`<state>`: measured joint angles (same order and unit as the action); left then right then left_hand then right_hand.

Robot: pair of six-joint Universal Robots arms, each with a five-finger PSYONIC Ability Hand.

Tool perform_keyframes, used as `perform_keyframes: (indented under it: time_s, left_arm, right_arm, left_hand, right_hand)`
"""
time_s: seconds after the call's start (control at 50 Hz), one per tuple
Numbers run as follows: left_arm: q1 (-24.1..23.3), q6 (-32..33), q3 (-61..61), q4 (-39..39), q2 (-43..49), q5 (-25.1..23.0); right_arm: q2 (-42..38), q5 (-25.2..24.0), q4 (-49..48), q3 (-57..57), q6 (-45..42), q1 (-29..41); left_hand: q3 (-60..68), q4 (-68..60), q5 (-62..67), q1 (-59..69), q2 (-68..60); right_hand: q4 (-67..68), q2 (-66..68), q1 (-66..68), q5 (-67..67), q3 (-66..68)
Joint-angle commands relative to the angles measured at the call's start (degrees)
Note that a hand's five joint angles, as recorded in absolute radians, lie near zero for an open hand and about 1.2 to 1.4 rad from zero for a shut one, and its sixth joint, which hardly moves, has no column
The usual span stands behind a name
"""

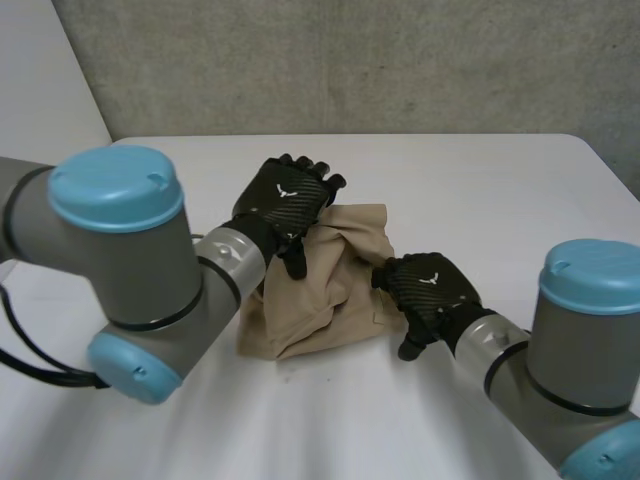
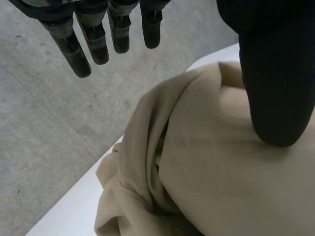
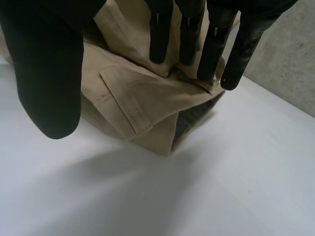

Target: Fold the shorts.

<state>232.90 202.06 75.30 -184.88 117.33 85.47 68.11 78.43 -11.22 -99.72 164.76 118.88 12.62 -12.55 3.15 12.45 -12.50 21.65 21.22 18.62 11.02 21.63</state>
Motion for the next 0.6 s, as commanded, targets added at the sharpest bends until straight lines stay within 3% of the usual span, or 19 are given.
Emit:
perform_keyframes:
  time_s: [0.02, 0.1, 0.12, 0.14, 0.22, 0.28, 0.36, 0.44, 0.6]
  left_arm:
    - [-0.1, 0.4, -5.9, 1.2, 4.9, 0.2]
    - [0.4, 0.4, -8.6, 1.5, 8.1, 0.3]
    - [0.4, 0.4, -8.8, 1.6, 8.5, 0.3]
    - [0.5, 0.4, -9.5, 1.9, 9.1, 0.3]
    - [0.9, 0.4, -12.4, 1.7, 9.7, 0.8]
    - [1.9, 0.4, -15.5, 1.1, 9.8, 1.9]
    - [4.5, -0.7, -21.9, -4.2, 8.9, 9.1]
    - [4.8, -3.9, -25.3, -16.4, 4.7, 15.7]
    - [4.1, -12.0, -14.7, -22.0, -5.2, 17.5]
  right_arm:
    - [-5.7, 0.2, -1.6, 4.1, 0.2, 2.6]
    - [-8.2, 1.1, -2.0, 6.0, 0.3, 2.9]
    - [-8.7, 1.9, -2.6, 7.0, 0.3, 3.2]
    - [-8.9, 2.4, -2.9, 7.6, 0.2, 3.2]
    - [-9.4, 6.8, -4.9, 12.0, -0.4, 3.2]
    - [-8.9, 9.8, -5.0, 17.9, -1.4, 3.1]
    - [-6.9, 12.0, -5.9, 27.1, -4.8, 2.8]
    - [-3.6, 12.3, -10.2, 34.1, -7.5, 3.0]
    - [0.3, 12.7, -15.5, 37.4, -8.2, 3.3]
  left_hand:
    - [12.4, -12.4, 11.8, 12.5, -12.5]
    - [27.0, -27.1, 26.5, 27.2, -27.1]
    - [32.5, -32.6, 32.0, 32.7, -32.6]
    - [45.7, -45.8, 45.2, 45.9, -45.9]
    - [67.3, -67.4, 66.8, 67.5, -67.4]
    - [67.4, -67.5, 66.8, 67.5, -67.5]
    - [67.4, -67.5, 66.8, 67.5, -67.5]
    - [67.4, -67.5, 66.8, 67.5, -67.5]
    - [67.4, -67.5, 66.8, 67.5, -67.5]
  right_hand:
    - [11.6, 12.1, 14.7, 12.3, 11.7]
    - [35.1, 35.6, 38.2, 35.8, 35.1]
    - [55.0, 55.4, 58.0, 55.6, 55.0]
    - [58.3, 58.7, 61.3, 58.9, 58.3]
    - [58.4, 58.8, 61.4, 59.0, 58.4]
    - [58.4, 58.8, 61.4, 59.0, 58.4]
    - [58.4, 58.8, 61.4, 59.0, 58.4]
    - [58.4, 58.8, 61.4, 59.0, 58.4]
    - [58.4, 58.8, 61.4, 59.0, 58.4]
